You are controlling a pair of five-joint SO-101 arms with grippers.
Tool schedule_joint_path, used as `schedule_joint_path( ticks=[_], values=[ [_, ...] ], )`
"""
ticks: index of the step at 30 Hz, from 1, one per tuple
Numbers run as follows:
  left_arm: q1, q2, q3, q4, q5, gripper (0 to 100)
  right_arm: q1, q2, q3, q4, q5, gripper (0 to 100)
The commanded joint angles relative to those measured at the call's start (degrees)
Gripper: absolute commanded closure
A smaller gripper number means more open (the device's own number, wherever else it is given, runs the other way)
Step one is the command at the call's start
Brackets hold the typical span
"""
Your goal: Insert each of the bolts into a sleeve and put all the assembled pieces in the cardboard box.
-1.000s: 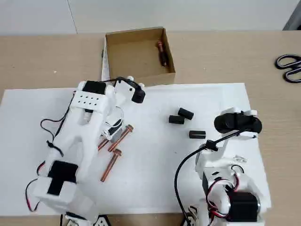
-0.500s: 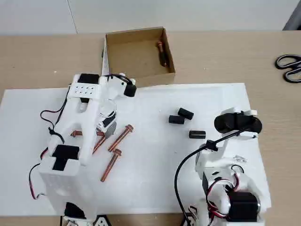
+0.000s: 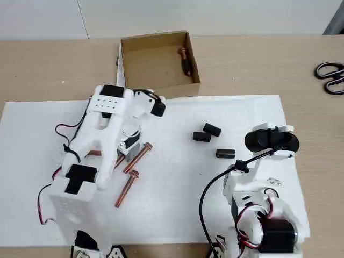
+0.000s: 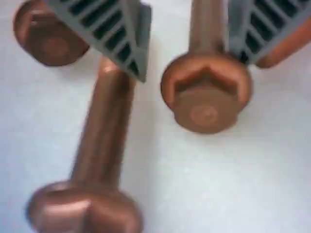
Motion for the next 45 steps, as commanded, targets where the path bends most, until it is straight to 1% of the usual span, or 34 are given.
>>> schedule_joint_path(
  ticks=[1,8,14,21,23,26,32,34,38,41,45],
  values=[
    [0.35,-0.44,-0.48,0.7,-0.09,89,0.4,-0.57,-0.35,-0.75,-0.62,99.5],
    [0.09,-0.35,0.22,0.44,-0.09,89,0.4,-0.57,-0.44,-0.75,-0.62,99.5],
    [0.18,-0.35,4.09,-2.11,-0.09,89,0.4,-0.57,-0.44,-0.75,-0.62,99.5],
    [0.09,-0.35,4.18,-2.29,-0.09,89,0.4,-0.57,-0.44,-0.75,-0.62,99.5],
    [0.09,-0.35,4.18,-2.81,-0.09,92,0.4,-0.57,-0.44,-0.75,-0.62,99.5],
    [0.09,0.18,4.18,-2.99,-0.09,99,0.4,-0.57,-0.44,-0.75,-0.62,99.5],
    [0.09,5.89,4.0,-2.64,-0.09,99,0.4,-0.57,-0.44,-0.75,-0.62,99.5],
    [0.09,5.98,3.91,-2.64,-0.09,99,0.4,-0.57,-0.44,-0.75,-0.62,99.5],
    [0.18,1.41,3.91,-2.29,0.0,99,0.4,-0.57,-0.53,-0.75,-0.62,99.5],
    [0.79,-4.66,3.03,0.35,0.0,99,0.4,-0.57,-0.7,-0.75,-0.62,99.5],
    [1.32,-13.1,-0.4,3.16,3.87,99,0.4,-0.57,-0.79,-1.01,-0.62,99.5]
  ],
)
